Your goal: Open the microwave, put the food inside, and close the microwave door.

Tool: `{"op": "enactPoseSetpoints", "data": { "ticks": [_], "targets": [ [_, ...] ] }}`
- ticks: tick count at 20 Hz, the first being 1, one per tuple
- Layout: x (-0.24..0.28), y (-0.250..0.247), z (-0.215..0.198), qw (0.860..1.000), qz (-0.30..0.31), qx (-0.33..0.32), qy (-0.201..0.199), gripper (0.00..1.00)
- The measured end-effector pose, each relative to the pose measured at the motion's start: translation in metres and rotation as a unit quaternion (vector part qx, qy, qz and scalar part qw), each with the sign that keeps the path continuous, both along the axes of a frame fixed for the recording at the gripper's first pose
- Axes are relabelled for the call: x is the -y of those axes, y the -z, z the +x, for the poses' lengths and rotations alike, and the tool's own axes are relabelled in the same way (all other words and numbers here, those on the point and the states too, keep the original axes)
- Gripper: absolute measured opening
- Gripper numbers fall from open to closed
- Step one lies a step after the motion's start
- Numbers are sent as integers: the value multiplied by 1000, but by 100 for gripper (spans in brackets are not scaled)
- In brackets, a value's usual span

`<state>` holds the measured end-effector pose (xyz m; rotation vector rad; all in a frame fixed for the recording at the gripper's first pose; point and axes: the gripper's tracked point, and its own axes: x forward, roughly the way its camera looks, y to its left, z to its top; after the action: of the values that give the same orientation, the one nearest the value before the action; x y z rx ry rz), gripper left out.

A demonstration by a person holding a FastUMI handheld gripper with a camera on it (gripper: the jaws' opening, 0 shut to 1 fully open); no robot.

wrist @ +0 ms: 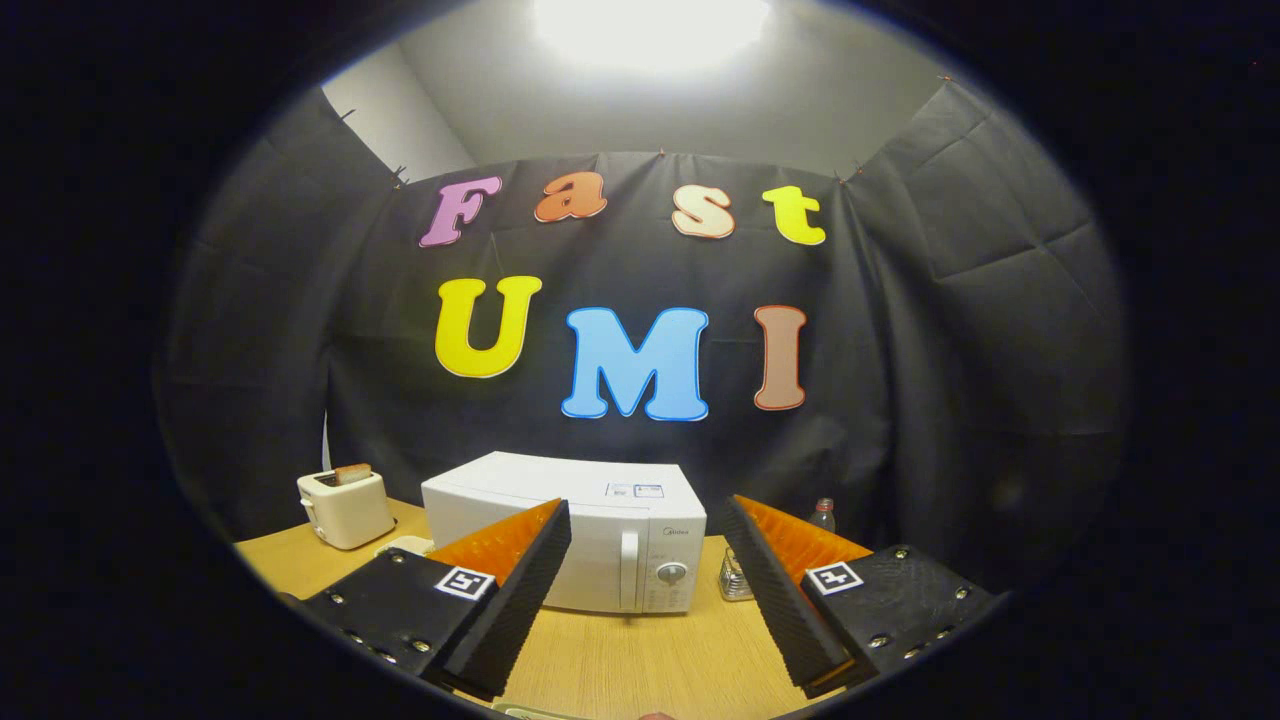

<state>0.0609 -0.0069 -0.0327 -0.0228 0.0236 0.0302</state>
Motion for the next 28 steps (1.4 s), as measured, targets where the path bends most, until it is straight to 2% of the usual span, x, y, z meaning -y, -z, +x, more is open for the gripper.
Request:
{"op": "enactPoseSetpoints", "data": {
  "ticks": [5, 13, 28],
  "targets": [
    [-4, 21, 40, 1000, 7, -20, -18, 98],
    [-5, 85, 98, 997, 15, -71, -28, 98],
    [-13, 207, 186, 983, 33, -178, -37, 97]
  ]
}}
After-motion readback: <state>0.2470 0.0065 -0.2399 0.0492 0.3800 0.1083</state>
